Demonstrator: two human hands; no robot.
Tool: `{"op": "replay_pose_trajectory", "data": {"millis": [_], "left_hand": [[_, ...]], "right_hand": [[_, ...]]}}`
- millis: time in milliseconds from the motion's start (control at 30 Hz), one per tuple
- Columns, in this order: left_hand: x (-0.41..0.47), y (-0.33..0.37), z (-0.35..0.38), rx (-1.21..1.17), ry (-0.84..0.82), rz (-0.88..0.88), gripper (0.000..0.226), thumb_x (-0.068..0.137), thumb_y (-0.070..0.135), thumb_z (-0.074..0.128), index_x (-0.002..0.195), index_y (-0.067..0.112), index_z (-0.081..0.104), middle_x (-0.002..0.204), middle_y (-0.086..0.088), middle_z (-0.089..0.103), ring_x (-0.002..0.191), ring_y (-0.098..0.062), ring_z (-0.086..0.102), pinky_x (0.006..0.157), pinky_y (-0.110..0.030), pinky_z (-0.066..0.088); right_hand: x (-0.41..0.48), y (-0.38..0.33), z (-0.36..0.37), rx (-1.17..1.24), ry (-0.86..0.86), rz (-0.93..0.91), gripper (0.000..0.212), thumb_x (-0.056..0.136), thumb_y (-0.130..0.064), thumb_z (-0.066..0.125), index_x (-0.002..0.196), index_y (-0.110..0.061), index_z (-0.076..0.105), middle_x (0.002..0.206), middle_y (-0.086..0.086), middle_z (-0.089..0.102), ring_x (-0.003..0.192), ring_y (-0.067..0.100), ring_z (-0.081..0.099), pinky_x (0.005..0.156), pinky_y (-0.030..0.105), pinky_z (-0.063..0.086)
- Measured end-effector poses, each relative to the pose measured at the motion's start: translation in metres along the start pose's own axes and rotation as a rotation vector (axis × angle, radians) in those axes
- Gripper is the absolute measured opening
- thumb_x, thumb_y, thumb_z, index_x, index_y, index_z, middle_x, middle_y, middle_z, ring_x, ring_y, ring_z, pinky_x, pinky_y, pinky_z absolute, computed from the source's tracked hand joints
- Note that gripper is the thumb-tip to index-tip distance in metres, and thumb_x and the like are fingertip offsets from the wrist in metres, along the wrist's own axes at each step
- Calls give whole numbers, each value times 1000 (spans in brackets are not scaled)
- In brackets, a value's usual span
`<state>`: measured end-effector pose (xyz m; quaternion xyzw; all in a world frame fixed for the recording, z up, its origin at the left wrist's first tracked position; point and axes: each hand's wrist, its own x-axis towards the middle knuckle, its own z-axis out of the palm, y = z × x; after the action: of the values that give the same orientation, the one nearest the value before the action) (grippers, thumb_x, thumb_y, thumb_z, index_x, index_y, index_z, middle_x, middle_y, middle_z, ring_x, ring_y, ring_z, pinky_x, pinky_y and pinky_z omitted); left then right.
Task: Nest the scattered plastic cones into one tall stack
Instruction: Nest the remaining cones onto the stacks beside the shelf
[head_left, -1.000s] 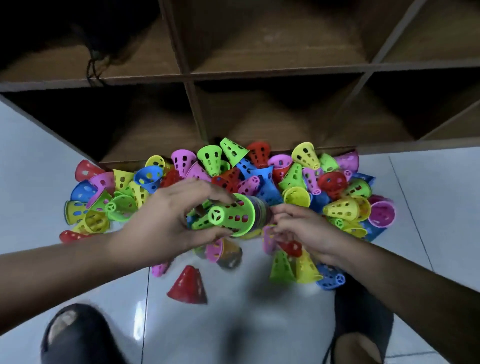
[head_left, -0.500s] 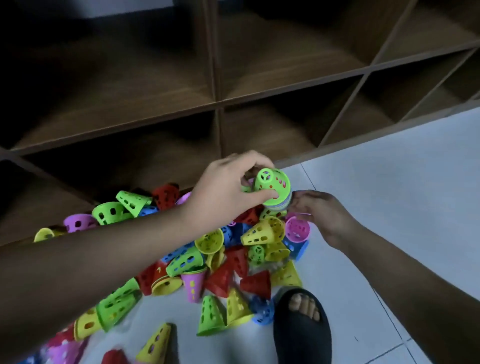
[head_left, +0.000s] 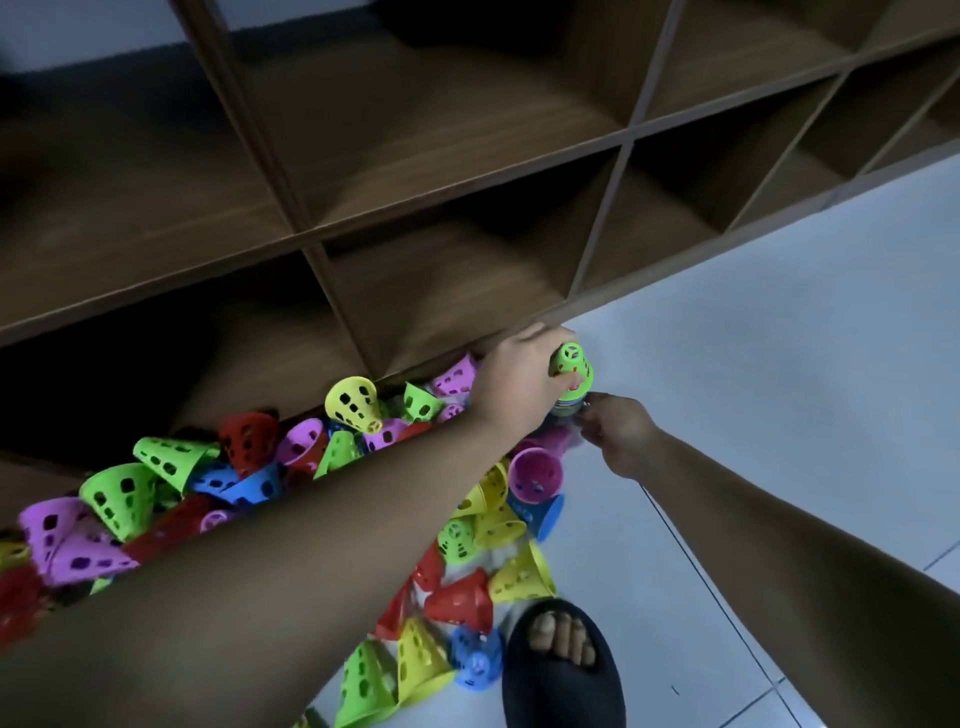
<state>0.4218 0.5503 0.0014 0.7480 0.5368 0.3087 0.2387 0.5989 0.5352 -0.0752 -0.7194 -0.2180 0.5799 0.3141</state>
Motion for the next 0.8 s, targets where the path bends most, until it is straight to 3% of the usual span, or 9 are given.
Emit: {"op": "replay_pose_trajectory", "data": {"millis": [67, 133, 167, 267, 333, 400, 467, 633, 800], "left_hand": [[4, -3, 10, -5, 24, -52, 48, 81, 31, 89, 126, 26, 73, 121, 2, 73, 99, -26, 70, 85, -40, 59], [8, -3, 14, -19, 17, -95, 51, 83, 30, 88, 131, 27, 71, 123, 1, 75, 104, -25, 71, 89, -41, 60], [9, -1, 14, -35, -8, -102, 52, 84, 28, 87, 134, 28, 70, 124, 0, 76, 104, -24, 73, 90, -41, 61], [-1, 5, 6, -88, -103, -89, 54, 89, 22, 83, 140, 24, 66, 127, -1, 76, 102, -18, 75, 88, -42, 63], [-19, 4, -7, -127, -99, -89, 49, 89, 18, 81, 136, 23, 65, 125, 2, 75, 99, -13, 75, 86, -40, 62], [-47, 1, -23, -151, -100, -120, 44, 90, 17, 79, 131, 24, 65, 120, 7, 75, 95, -7, 73, 86, -38, 60], [-85, -3, -42, -107, -116, -130, 43, 91, 24, 79, 131, 26, 65, 119, 12, 72, 96, -2, 71, 89, -37, 59], [-190, -14, -76, 31, -320, -208, 41, 97, 47, 70, 136, 43, 56, 125, 27, 61, 107, 8, 59, 88, -27, 56], [-271, -31, -68, 82, -370, -195, 40, 90, 49, 68, 128, 43, 58, 124, 22, 59, 105, -2, 64, 87, -28, 56]], "right_hand": [[4, 5, -3, -77, -9, -28, 27, 87, 9, 52, 96, -1, 76, 93, 14, 59, 83, 25, 54, 77, 31, 46], [-1, 6, -5, -141, -14, -64, 26, 78, 0, 56, 77, -17, 76, 88, 13, 61, 81, 25, 58, 85, 36, 53], [-7, 6, -5, -136, -9, -76, 23, 74, -3, 58, 78, -18, 75, 86, 13, 64, 82, 25, 62, 90, 39, 56], [-25, 12, -4, -85, -11, -82, 27, 90, -2, 62, 112, -17, 65, 92, 12, 68, 89, 28, 64, 98, 46, 57], [-40, 26, -1, -197, 15, -118, 37, 89, -16, 65, 125, -17, 62, 103, 9, 72, 97, 26, 68, 101, 51, 58], [-63, 44, 1, -310, 28, -167, 47, 86, -30, 67, 131, -20, 62, 110, -2, 72, 100, 20, 69, 90, 42, 59], [-86, 66, 3, -402, 52, -257, 35, 96, -33, 68, 129, -24, 63, 111, -9, 71, 98, 11, 67, 79, 30, 53], [-114, 106, 6, -541, 28, -406, 43, 89, -40, 81, 125, -26, 62, 122, -7, 64, 105, 14, 67, 86, 31, 53], [-118, 120, 14, -723, 44, -482, 67, 79, -41, 89, 135, -22, 58, 125, -5, 51, 111, 16, 58, 93, 33, 50]]}}
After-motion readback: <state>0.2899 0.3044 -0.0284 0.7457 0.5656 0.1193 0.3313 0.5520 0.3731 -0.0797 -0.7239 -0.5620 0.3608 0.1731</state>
